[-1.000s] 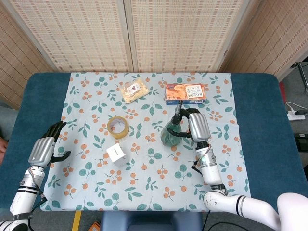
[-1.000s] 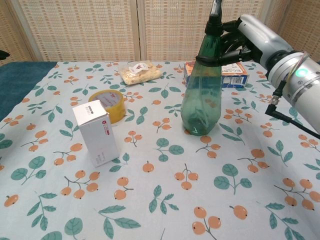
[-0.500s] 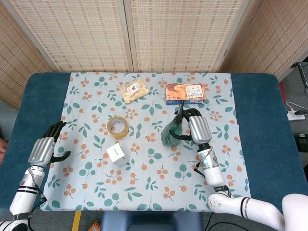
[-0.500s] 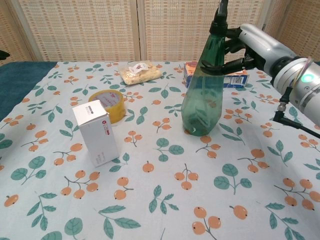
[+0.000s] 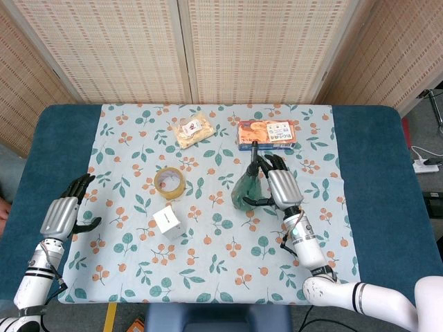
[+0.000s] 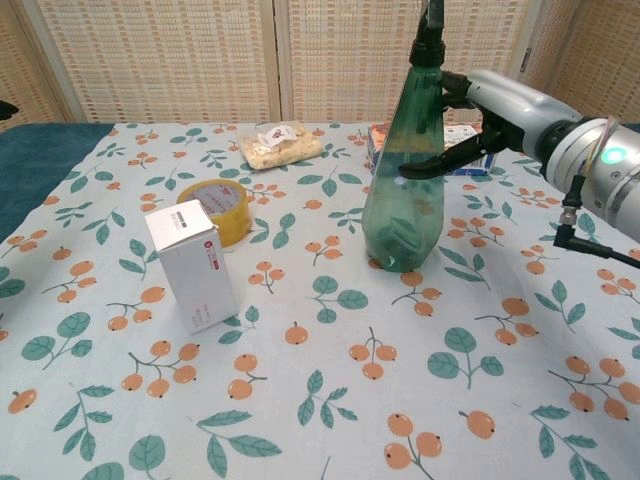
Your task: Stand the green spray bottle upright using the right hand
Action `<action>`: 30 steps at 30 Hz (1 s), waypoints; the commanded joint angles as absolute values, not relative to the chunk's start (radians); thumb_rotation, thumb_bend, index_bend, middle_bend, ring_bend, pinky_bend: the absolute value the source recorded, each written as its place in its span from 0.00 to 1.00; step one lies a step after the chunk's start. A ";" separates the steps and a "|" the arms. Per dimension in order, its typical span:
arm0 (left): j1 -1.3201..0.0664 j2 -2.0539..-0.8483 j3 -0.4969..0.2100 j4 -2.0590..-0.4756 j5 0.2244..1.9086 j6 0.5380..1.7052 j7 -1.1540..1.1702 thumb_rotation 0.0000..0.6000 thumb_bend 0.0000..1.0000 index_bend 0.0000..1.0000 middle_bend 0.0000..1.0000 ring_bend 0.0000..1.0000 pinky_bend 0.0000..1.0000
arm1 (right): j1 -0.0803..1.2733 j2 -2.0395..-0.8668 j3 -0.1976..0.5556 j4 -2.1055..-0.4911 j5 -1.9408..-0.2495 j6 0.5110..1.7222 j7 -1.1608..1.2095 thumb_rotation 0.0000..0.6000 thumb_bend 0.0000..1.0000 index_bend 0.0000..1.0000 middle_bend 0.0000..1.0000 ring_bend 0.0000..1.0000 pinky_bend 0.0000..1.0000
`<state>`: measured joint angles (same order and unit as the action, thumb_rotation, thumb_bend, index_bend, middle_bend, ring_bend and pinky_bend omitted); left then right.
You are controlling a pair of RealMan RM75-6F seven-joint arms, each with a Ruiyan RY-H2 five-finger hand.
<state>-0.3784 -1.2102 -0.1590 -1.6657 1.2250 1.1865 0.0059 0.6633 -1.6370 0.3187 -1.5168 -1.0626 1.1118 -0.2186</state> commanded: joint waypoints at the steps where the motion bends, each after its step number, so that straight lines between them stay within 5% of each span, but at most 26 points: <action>1: -0.379 -1.210 -0.159 -1.665 1.226 1.186 0.003 1.00 0.23 0.00 0.01 0.01 0.21 | 0.663 -1.634 0.313 -1.520 -1.059 1.109 -0.225 1.00 0.00 0.08 0.24 0.05 0.01; 12: -0.377 -1.207 -0.158 -1.663 1.234 1.188 -0.005 1.00 0.23 0.00 0.01 0.01 0.21 | 0.652 -1.542 0.276 -1.624 -0.970 1.093 -0.362 1.00 0.00 0.00 0.12 0.00 0.00; 23: -0.377 -1.210 -0.163 -1.654 1.227 1.190 -0.005 1.00 0.23 0.00 0.01 0.01 0.21 | 0.631 -1.241 0.146 -1.929 -0.719 1.221 -0.835 1.00 0.00 0.00 0.00 0.00 0.00; 30: -0.373 -1.209 -0.163 -1.652 1.234 1.202 -0.004 1.00 0.23 0.00 0.01 0.01 0.21 | 0.477 -1.143 0.001 -1.891 -0.975 1.383 -0.734 1.00 0.00 0.00 0.00 0.00 0.00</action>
<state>-0.3728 -1.2082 -0.1630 -1.6523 1.2325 1.2004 -0.0056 0.5663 -1.1875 0.0815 -1.9173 -0.8435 1.3093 -0.8473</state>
